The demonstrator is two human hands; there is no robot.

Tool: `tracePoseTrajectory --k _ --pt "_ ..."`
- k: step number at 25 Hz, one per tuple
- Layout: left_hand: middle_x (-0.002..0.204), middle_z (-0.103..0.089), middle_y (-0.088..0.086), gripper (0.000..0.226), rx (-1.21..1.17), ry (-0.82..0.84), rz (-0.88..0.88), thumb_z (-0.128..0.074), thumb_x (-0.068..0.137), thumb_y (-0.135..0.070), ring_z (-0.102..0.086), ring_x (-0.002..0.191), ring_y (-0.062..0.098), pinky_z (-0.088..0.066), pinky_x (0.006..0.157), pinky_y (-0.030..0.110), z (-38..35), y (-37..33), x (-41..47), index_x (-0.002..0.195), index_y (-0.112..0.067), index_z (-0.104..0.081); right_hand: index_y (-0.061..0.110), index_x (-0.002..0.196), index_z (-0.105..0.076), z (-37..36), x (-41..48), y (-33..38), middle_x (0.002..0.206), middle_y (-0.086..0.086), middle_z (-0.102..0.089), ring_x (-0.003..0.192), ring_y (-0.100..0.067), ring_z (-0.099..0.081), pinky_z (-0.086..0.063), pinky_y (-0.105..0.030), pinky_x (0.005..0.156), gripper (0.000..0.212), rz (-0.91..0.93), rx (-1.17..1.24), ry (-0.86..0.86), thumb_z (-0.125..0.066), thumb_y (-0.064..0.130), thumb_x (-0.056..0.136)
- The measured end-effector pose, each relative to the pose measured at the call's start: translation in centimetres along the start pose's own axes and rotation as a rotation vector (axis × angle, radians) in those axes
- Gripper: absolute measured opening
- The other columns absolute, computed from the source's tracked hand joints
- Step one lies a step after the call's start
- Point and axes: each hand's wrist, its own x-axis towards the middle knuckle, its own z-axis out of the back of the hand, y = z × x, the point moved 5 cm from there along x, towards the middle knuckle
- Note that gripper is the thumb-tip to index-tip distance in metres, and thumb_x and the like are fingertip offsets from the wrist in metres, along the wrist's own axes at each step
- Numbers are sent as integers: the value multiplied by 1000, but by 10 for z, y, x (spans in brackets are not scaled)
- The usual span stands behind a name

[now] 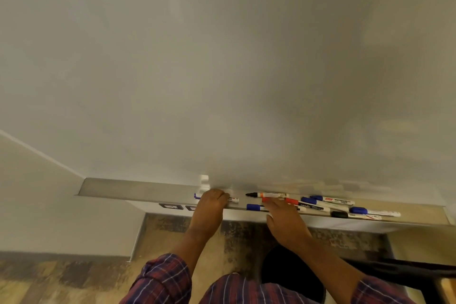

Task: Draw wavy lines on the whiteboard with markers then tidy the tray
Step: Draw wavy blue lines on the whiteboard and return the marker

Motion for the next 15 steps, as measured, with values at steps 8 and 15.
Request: tracePoseTrajectory --k 8,15 --pt "116 -71 7 39 8 21 -10 -88 80 -7 -69 106 22 -57 97 35 -2 -1 -18 116 -12 -74 24 154 -38 -17 8 4 165 -1 -34 151 -24 -32 -23 -44 125 57 57 -204 12 -58 22 101" --pt "135 -64 5 45 77 88 -15 -77 90 -9 -59 127 23 -43 115 36 -6 0 -20 133 -16 -67 22 151 -40 -19 11 12 159 -5 -36 149 -28 -32 -22 -48 125 57 42 -312 1 -62 18 98"
